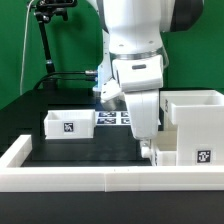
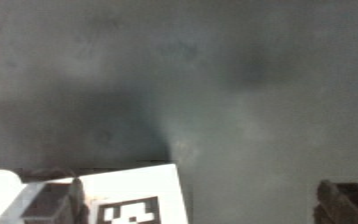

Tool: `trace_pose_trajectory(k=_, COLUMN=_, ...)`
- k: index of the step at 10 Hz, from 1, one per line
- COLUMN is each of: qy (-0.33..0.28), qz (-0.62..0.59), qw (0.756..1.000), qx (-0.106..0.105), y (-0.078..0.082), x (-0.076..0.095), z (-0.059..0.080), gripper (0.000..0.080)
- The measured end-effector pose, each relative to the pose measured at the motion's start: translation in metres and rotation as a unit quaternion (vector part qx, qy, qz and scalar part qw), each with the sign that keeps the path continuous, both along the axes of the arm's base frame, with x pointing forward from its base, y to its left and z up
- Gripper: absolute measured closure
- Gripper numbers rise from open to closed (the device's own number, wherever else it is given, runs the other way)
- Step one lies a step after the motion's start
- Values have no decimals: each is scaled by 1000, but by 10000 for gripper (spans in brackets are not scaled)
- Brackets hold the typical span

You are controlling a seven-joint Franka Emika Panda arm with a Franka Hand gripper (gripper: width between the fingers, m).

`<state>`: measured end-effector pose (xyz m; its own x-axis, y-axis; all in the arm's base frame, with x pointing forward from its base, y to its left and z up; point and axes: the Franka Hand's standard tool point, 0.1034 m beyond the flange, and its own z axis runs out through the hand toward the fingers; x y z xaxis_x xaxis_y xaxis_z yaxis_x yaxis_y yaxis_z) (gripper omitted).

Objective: Assemble drawer

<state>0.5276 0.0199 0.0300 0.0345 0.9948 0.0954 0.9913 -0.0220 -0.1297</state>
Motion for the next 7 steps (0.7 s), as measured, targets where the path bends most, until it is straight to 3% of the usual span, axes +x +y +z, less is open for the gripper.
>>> trace_pose_trajectory(k=2, qy=5, qz=-12, qw=1000, qx=-2, y=-6, x=-5, z=-3, gripper=151)
trace_pose_trajectory(k=7, qy=4, qz=9, qw=1000, qx=-3, y=-3, x=-7, z=-5, gripper=151)
